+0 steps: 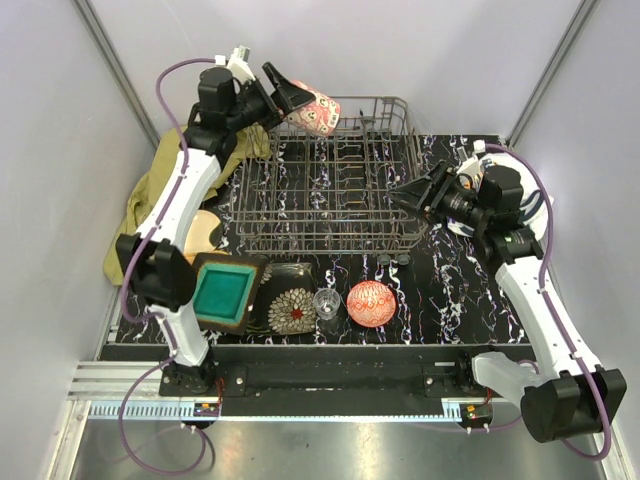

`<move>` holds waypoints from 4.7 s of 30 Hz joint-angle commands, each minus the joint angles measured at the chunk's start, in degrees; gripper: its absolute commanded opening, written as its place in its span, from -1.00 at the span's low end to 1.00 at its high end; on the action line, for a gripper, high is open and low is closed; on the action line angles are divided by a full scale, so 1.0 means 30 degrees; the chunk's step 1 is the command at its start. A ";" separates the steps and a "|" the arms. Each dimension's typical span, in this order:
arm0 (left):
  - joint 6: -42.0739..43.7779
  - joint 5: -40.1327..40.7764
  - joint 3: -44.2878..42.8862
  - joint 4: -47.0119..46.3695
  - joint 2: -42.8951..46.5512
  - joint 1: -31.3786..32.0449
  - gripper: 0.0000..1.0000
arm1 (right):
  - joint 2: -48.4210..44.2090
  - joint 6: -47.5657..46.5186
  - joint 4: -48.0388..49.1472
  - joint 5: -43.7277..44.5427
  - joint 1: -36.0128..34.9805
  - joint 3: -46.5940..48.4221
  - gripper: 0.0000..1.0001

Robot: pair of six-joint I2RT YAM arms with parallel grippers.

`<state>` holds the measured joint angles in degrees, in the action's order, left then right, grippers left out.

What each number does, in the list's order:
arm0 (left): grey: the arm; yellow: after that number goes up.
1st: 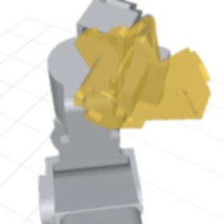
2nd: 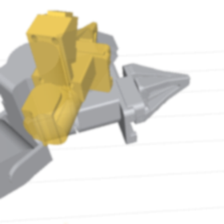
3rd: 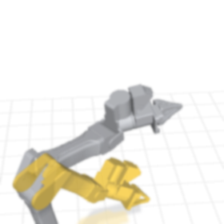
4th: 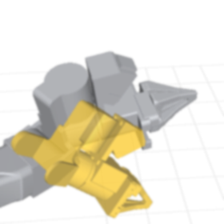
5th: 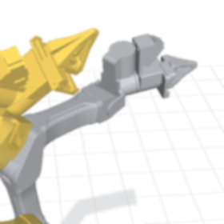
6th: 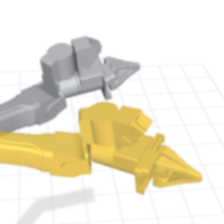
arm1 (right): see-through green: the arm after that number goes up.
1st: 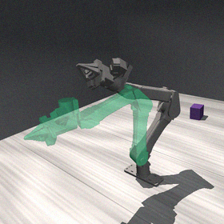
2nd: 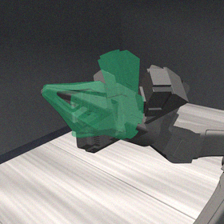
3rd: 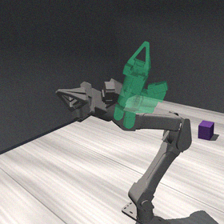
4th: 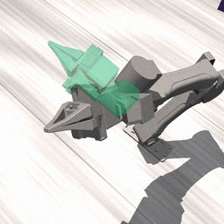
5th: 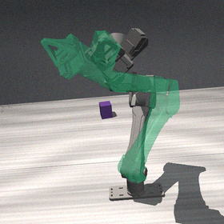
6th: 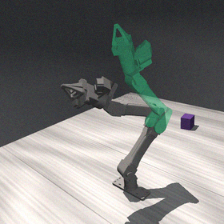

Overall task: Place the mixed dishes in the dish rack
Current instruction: Pass the cup from the right arm to the left, then place the cup upside down on the dish rack

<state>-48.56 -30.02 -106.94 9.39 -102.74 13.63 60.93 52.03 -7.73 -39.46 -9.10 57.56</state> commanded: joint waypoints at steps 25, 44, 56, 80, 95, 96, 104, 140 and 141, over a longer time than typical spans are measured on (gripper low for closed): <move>0.9678 0.8247 -0.6074 0.5658 -0.3342 0.0233 -1.00 | 0.1253 -0.4511 -0.2639 0.1611 0.0837 0.0442 0.32; 1.2054 1.1442 -0.5899 0.6392 -0.4045 0.0116 -1.00 | 0.1547 -0.4834 -0.2639 0.1435 0.1130 0.0003 0.33; 1.2669 1.1970 -0.5869 0.6363 -0.5128 0.0116 -1.00 | 0.1927 -0.5097 -0.2640 0.1377 0.1364 -0.0027 0.33; 1.2992 1.2058 -0.4259 0.5485 -0.6389 0.0116 -1.00 | 0.2777 -0.5390 -0.2639 0.1113 0.1892 0.0003 0.34; 1.3460 1.2321 -0.2969 0.4957 -0.7150 0.0408 -1.00 | 0.2777 -0.5507 -0.2610 0.1055 0.2156 -0.0349 0.34; 1.3460 1.2350 -0.2910 0.4928 -0.7150 0.0409 -1.00 | 0.2777 -0.5508 -0.2581 0.1026 0.2156 -0.0349 0.35; 1.3724 1.2819 -0.2383 0.4927 -0.7268 0.0438 -0.82 | 0.2836 -0.5508 -0.2639 0.0908 0.2302 -0.0378 0.34; 1.3753 1.3347 -0.2001 0.4956 -0.3723 0.0409 0.98 | 0.2162 -0.4834 -0.2610 0.0293 0.2361 -0.0554 0.35; 1.3782 1.3318 -0.2001 0.4986 -0.3578 0.0438 0.98 | 0.2133 -0.4834 -0.2639 0.0264 0.2390 -0.0583 0.35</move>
<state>-7.97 7.31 -110.96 27.70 -121.05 15.92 66.94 38.94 -14.11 -43.05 -2.87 57.56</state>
